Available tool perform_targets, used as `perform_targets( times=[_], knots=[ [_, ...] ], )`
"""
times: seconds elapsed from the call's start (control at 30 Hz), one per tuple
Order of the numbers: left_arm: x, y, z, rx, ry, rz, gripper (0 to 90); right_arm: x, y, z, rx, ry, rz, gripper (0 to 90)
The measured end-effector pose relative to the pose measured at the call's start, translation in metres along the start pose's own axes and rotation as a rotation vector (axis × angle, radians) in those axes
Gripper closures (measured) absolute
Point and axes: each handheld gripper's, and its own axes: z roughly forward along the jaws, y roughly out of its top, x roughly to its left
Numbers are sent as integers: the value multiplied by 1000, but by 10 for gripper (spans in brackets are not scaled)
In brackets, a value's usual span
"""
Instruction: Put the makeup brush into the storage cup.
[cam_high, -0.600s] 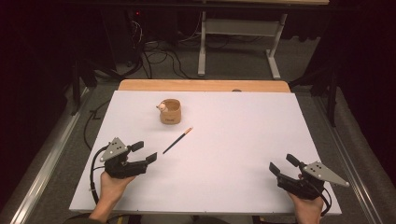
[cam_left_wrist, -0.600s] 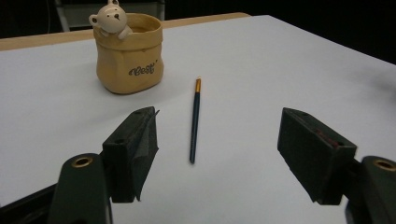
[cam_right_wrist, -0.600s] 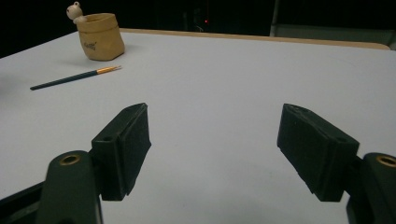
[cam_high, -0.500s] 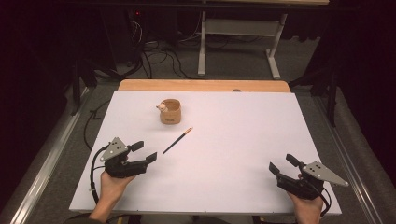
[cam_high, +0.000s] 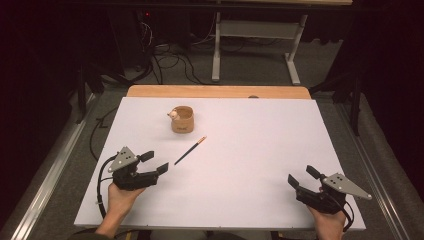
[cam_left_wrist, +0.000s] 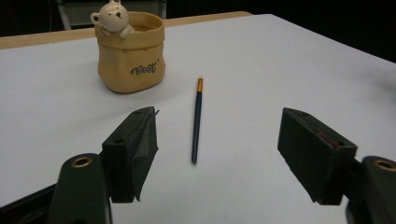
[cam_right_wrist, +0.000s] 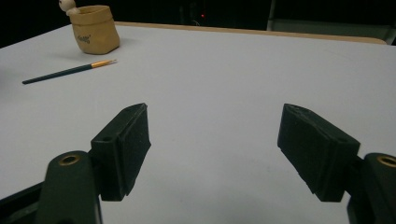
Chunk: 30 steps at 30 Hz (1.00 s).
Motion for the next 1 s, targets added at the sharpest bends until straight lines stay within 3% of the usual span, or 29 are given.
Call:
perform_targets(
  times=[1.0],
  knots=[
    [-3, 2, 0, -8, 8, 3, 282, 2, 0, 1, 12, -7, -9, 269]
  ],
)
